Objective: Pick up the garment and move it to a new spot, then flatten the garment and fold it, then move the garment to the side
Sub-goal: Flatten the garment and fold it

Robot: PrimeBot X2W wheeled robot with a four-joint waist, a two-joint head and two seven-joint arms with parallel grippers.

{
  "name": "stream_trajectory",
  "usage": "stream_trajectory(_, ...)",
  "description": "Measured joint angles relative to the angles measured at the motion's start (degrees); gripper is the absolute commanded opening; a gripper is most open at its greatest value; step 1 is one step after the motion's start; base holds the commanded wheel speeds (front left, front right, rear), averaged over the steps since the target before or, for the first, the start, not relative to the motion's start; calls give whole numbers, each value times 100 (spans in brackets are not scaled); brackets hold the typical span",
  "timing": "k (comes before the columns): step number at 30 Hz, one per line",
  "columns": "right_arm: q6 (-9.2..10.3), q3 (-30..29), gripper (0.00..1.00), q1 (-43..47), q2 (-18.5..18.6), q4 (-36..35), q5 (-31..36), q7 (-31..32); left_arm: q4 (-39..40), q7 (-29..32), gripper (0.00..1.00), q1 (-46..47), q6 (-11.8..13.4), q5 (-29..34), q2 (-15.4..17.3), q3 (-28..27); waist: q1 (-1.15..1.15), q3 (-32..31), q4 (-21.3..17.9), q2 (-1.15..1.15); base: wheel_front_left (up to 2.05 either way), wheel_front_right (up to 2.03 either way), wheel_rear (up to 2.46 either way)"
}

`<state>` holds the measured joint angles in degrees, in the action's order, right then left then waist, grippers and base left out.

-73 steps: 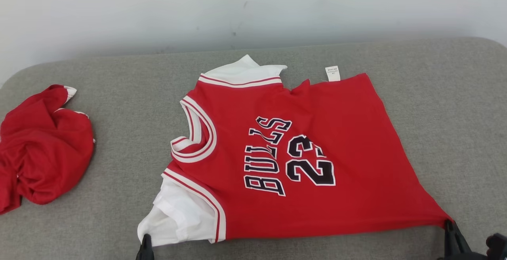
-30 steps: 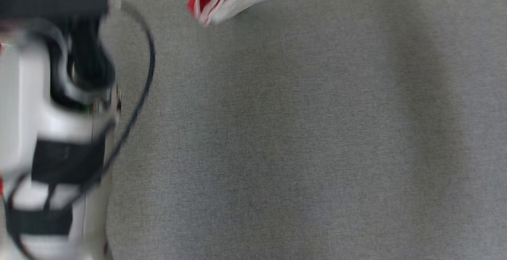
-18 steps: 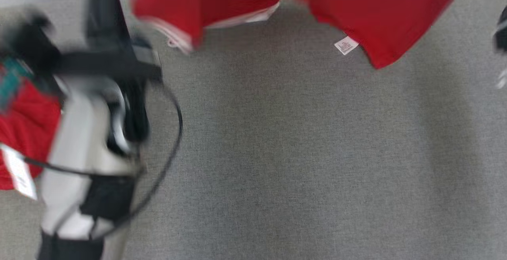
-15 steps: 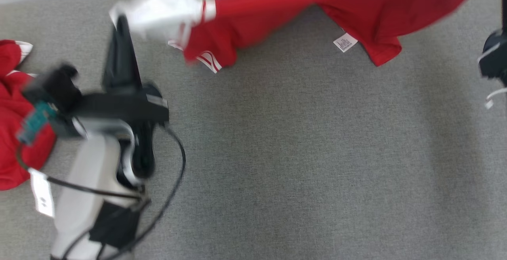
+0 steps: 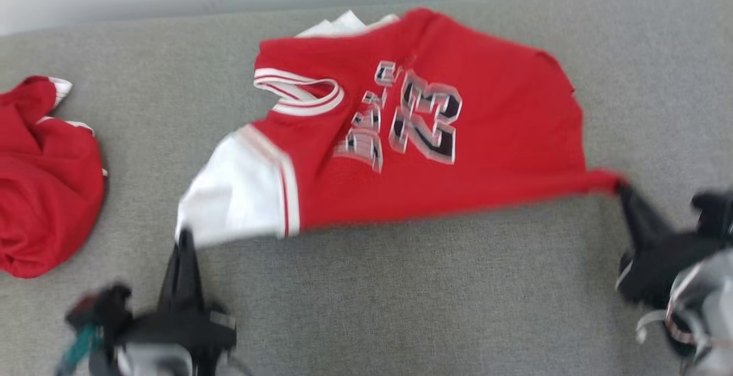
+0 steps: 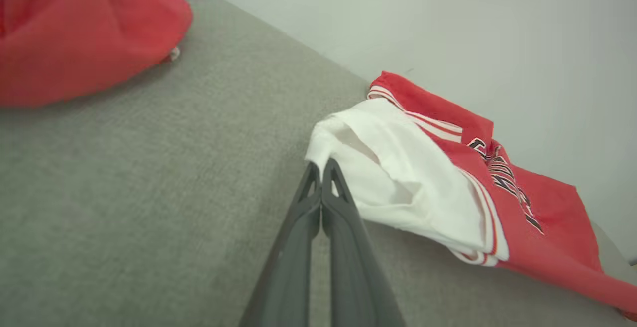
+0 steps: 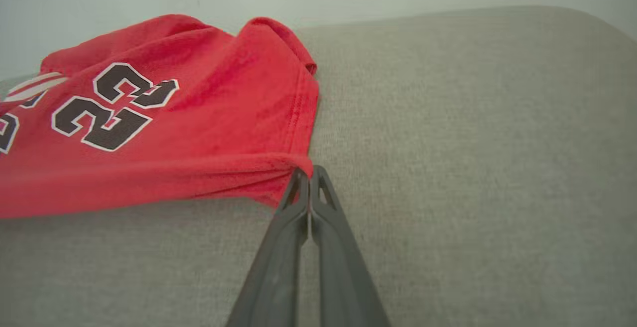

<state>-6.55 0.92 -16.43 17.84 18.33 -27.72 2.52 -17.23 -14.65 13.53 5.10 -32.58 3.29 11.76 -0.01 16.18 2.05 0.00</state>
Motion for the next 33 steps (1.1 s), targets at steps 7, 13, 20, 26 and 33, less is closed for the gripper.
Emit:
stream_trajectory(7,315,-90,0,1136,-299,-62,-47,-26,156,19,0,-1108,44,-138,-107,-84,0,-304,87,0,0,0,0)
stream_trajectory(13,868,-281,0,1736,-539,-222,66,-102,312,33,0,-1367,51,-186,-168,-82,0,-511,160,0,0,0,0)
stream_trajectory(20,1121,-368,0,2363,-837,-575,69,-67,448,35,0,-1736,100,-231,-182,-155,0,-727,152,0,0,0,0)
stream_trajectory(26,1221,-447,0,2702,-980,-823,67,104,521,33,0,-1875,153,-497,-151,57,0,-847,117,0,0,0,0)
stream_trajectory(33,1267,-456,0,2972,-1035,-1125,63,365,547,32,0,-2054,193,-581,-130,126,0,-877,136,0,0,0,0)
